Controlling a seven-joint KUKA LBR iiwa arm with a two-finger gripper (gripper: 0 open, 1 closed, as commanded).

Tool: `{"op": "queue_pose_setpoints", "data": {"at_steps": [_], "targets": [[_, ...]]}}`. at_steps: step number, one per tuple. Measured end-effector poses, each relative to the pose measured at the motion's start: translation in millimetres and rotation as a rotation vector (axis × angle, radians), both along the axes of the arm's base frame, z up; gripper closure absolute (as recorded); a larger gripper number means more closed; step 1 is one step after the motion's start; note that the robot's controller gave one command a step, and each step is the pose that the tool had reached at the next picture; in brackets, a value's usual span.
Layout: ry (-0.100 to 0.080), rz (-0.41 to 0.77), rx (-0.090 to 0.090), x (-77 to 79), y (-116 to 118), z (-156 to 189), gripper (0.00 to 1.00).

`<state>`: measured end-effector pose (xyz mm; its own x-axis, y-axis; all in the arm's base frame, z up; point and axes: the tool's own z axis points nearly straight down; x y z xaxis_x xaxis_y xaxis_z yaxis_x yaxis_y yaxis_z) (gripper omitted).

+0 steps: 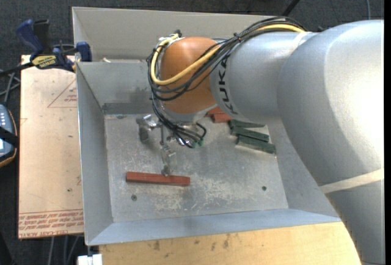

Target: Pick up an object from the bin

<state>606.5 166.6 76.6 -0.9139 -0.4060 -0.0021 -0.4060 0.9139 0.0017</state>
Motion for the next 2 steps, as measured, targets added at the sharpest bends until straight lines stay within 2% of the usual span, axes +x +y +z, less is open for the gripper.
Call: {"op": "queue_pose_setpoints", "data": {"at_steps": [1, 2], "targets": [[0.000, 0.201, -0.001, -19.3, 10.4, 2.4, 0.00], [0.000, 0.551, -0.001, -37.5, 31.4, 11.2, 0.00]]}}
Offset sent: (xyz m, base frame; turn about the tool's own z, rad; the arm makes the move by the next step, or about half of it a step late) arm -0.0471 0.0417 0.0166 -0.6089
